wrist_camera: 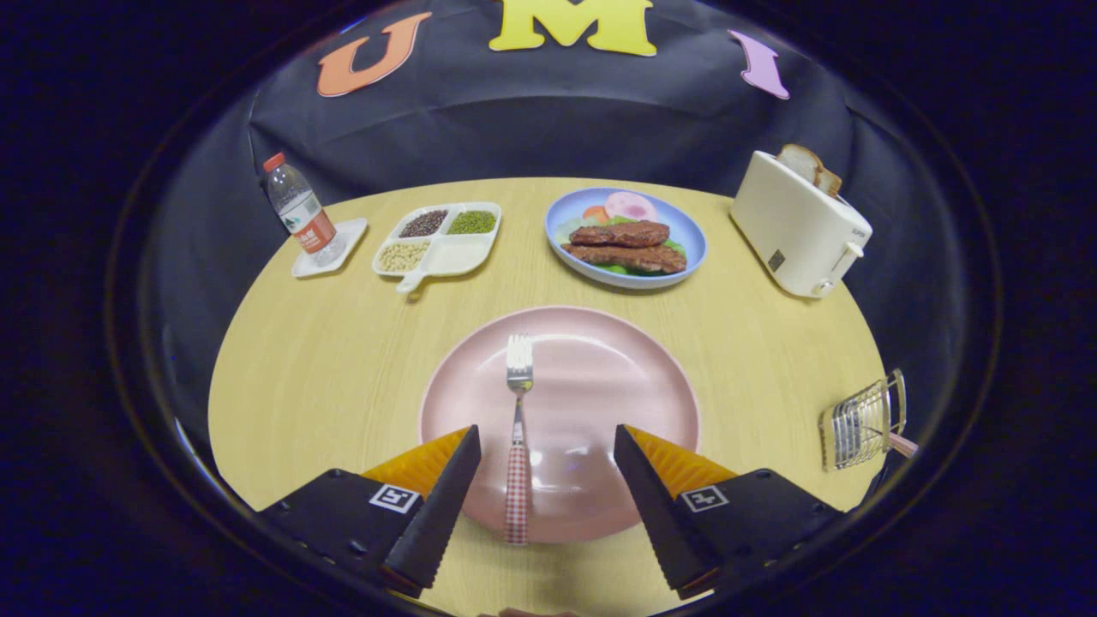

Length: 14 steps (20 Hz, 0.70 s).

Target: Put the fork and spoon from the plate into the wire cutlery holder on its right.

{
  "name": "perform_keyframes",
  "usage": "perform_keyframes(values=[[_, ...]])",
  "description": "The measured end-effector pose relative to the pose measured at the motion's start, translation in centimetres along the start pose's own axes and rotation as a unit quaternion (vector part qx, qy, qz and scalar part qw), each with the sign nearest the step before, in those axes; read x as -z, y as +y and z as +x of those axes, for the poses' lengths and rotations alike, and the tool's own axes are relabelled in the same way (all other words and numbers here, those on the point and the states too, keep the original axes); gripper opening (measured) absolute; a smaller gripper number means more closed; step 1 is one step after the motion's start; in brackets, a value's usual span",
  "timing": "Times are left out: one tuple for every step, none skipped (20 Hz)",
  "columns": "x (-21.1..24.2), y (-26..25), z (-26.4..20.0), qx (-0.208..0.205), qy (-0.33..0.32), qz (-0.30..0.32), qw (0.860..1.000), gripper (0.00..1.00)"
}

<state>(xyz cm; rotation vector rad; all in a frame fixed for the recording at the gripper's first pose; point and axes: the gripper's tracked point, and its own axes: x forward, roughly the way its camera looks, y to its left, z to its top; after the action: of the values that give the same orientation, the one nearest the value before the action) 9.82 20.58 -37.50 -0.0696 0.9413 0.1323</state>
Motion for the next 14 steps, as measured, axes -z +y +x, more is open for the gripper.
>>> perform_keyframes(values=[[0.3,0.0,0.2,0.004,0.001,0.005,1.0,0.95],[0.6,0.3,0.6,0.001,0.004,0.008,1.0,0.92],[1.0,0.3,0.9,0.001,0.004,0.015,1.0,0.81],[1.3,0.3,1.1,0.004,0.008,0.018,1.0,0.71],[1.7,0.4,1.2,0.005,0.014,0.019,1.0,0.6],[2.0,0.7,1.3,0.001,0.017,0.019,1.0,0.5],[2.1,1.0,1.4,-0.003,0.019,0.014,1.0,0.5],[2.1,1.2,1.4,-0.008,0.018,0.008,1.0,0.52],[2.3,1.0,1.6,0.003,0.015,0.007,1.0,0.52],[2.4,0.5,1.8,0.017,0.019,0.0,1.0,0.36],[2.8,0.3,2.0,0.024,0.024,-0.005,0.999,0.21],[2.9,0.9,1.9,0.017,0.023,-0.011,1.0,0.21],[2.6,0.9,1.4,0.023,0.02,-0.013,0.999,0.22],[3.0,1.1,1.9,0.015,0.02,-0.019,1.0,0.08]])
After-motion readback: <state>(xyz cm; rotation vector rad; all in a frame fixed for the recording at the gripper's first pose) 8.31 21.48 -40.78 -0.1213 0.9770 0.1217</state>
